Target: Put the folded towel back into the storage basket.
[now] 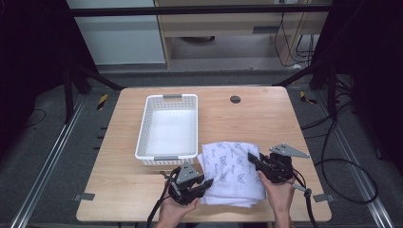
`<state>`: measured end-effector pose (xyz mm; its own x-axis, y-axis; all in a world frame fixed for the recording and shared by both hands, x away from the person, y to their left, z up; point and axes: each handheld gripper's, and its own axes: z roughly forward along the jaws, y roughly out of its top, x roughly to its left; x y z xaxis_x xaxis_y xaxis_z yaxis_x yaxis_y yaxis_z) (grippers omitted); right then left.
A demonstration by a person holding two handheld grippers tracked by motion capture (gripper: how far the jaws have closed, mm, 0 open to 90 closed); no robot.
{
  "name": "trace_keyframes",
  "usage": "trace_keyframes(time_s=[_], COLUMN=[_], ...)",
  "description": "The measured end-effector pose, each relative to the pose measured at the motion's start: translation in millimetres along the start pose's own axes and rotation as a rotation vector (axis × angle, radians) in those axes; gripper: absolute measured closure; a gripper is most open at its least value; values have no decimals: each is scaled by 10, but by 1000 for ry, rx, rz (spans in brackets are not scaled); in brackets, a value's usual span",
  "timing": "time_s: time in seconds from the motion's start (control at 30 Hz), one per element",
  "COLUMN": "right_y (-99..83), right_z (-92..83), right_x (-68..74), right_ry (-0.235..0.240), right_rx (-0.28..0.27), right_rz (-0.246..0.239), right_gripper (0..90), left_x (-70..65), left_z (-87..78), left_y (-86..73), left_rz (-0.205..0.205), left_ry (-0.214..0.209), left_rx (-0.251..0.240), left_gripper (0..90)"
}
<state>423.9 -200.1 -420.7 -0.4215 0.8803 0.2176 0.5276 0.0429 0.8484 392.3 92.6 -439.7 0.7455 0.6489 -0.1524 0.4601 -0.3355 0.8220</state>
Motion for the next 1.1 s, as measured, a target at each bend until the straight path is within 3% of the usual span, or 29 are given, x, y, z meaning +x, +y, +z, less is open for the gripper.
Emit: trace_keyframes(time_s=[0.57,1.1], right_y=[216,351], right_z=[-127,-124], right_x=[129,228], right_ry=[2,10], right_rx=[-52,-76], right_rz=[-42,-58], right_gripper=[732,732], left_x=[8,78], left_z=[-191,-323], left_y=[148,233], left_rz=[8,-5], left_ry=[3,11], left_rx=[-53,-84], left_gripper=[728,729])
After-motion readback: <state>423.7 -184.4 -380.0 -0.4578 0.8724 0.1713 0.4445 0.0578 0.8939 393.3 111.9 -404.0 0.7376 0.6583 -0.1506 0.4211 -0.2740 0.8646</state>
